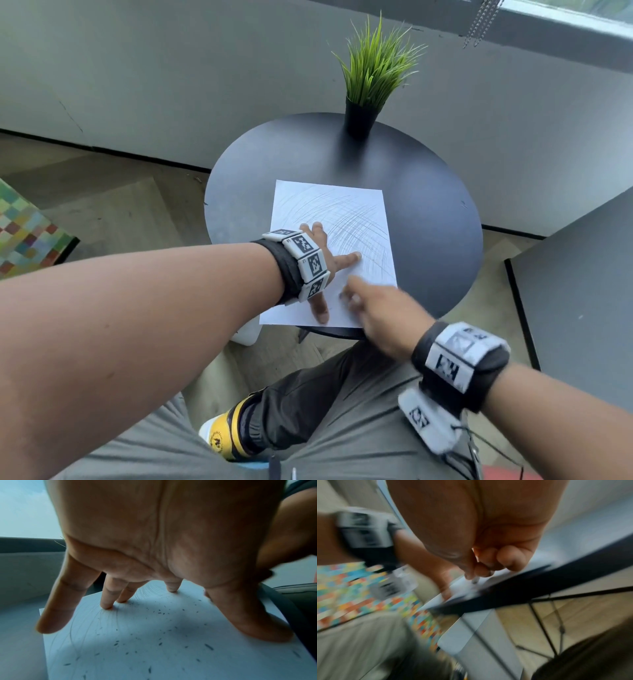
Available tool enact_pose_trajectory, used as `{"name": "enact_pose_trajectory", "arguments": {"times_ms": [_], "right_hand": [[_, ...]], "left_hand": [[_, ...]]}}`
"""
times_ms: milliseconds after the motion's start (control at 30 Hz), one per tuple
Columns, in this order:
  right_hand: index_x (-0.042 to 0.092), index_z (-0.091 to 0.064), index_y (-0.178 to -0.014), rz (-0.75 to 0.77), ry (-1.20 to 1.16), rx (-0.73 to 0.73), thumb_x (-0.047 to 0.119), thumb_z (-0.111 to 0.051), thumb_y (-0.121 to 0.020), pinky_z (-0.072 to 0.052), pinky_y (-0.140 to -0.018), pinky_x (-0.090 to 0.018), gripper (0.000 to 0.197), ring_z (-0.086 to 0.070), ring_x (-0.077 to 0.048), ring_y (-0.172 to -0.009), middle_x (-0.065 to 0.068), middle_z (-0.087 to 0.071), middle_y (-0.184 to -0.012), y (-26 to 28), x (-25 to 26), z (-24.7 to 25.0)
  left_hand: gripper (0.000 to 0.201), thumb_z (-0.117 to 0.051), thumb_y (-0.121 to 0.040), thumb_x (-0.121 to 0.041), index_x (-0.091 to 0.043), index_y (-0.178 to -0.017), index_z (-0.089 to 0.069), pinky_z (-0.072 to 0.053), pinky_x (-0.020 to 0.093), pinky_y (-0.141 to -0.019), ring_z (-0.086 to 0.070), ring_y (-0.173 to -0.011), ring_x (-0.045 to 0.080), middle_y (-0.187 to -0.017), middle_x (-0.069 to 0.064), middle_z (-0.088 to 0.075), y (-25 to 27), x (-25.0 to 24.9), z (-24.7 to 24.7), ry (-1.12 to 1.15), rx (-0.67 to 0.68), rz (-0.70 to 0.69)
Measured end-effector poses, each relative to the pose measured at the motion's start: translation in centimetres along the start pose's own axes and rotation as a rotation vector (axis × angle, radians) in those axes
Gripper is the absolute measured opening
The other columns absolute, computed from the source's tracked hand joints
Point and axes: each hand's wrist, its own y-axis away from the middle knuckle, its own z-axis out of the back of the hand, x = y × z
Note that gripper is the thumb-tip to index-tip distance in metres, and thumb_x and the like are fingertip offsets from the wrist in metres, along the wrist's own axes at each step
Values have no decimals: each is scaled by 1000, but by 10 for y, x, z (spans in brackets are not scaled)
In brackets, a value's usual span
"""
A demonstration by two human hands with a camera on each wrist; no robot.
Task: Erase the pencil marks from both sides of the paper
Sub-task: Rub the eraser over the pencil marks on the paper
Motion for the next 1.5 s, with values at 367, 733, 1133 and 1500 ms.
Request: {"name": "enact_pose_trajectory", "arguments": {"times_ms": [367, 733, 1133, 1500], "right_hand": [[28, -48, -107, 83, 12, 74, 21, -47, -98, -51, -77, -38, 11, -57, -27, -86, 1, -63, -97, -1, 5, -1], [32, -52, -108, 106, 56, 96, 24, -47, -98, -47, -74, -32, 14, -52, -18, -81, 12, -57, -90, 3, -14, 6], [31, -51, -104, -90, -43, -110, 35, -47, -99, -52, -76, -41, 7, -58, -23, -79, 3, -63, -87, 0, -49, 22], [27, -46, -104, -96, 11, -77, 34, -42, -101, -52, -75, -44, 9, -59, -32, -80, -7, -64, -90, 1, -34, 17]], "left_hand": [[140, -80, -48, -77, -56, -146, 18, -28, 74, -102, -1, -144, 54, -155, 33, 19, 0, 0, -1, 1, 2, 1], [138, -72, -47, -86, -56, -145, 21, -23, 73, -105, 8, -143, 56, -155, 33, 24, -3, -1, -8, 23, -31, 12], [138, -72, -47, -86, -57, -144, 22, -24, 73, -104, 9, -143, 56, -154, 33, 24, -4, -2, -8, 36, -31, 3], [139, -71, -45, -88, -58, -143, 23, -24, 73, -104, 7, -143, 56, -154, 33, 24, -4, 0, -10, 31, -30, 2]]}}
